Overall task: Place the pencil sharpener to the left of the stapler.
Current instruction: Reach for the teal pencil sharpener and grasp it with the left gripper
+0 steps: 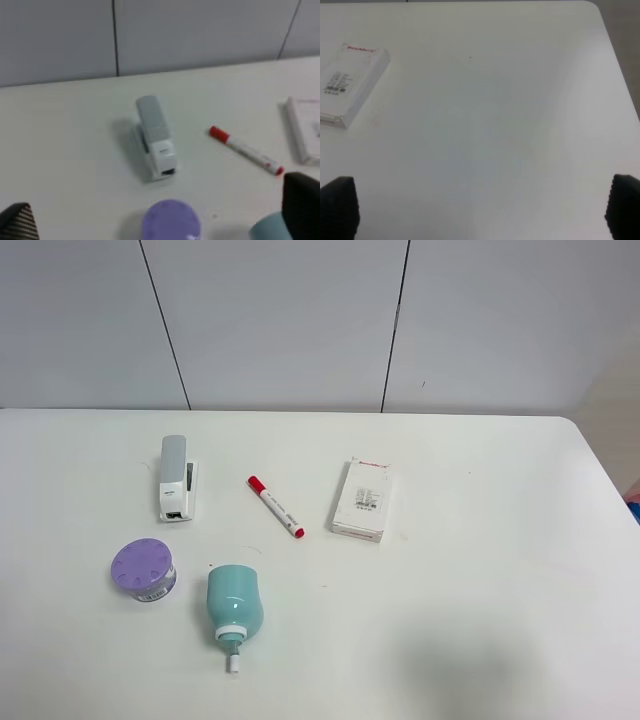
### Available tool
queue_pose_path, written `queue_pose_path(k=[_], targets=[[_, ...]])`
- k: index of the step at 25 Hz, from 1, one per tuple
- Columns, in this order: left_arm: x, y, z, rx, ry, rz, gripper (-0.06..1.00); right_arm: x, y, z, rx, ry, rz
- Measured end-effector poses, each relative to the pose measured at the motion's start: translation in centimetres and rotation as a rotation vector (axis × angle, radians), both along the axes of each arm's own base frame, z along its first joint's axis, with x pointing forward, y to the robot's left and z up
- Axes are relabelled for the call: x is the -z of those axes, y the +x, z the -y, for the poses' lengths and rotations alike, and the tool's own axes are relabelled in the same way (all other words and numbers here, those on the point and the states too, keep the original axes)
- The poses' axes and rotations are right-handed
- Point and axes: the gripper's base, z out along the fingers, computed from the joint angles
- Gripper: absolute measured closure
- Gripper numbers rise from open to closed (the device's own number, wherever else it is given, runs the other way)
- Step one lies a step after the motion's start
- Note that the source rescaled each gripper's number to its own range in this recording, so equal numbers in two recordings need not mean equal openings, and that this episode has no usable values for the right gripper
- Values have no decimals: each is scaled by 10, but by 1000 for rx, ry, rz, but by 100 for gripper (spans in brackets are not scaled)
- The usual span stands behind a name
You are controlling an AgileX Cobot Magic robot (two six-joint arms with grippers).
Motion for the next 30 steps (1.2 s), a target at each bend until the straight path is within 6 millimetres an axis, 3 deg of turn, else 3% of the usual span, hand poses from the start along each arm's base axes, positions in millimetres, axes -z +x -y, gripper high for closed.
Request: queue_pose_path(k=[3, 5, 8, 14, 17, 18, 20, 24, 30], targets=[[-8, 44, 10, 39, -82, -151, -4, 0, 0, 0, 0, 0, 0], [-4, 75, 19, 82, -136, -262, -4, 0, 0, 0, 0, 0, 0], [10, 105, 33, 172, -154, -373, -4, 0, 0, 0, 0, 0, 0], [30, 117, 85, 394, -105, -472, -4, 0, 0, 0, 0, 0, 0], [50, 123, 114, 467, -76, -566, -4, 0, 0, 0, 0, 0, 0], [50, 123, 114, 467, -76, -566, -4, 0, 0, 0, 0, 0, 0], [70, 128, 131, 498, -39, -635, -4, 0, 0, 0, 0, 0, 0], [98, 141, 147, 488, -1, -706, -4, 0, 0, 0, 0, 0, 0], [127, 155, 155, 442, 21, -784, -4, 0, 0, 0, 0, 0, 0]])
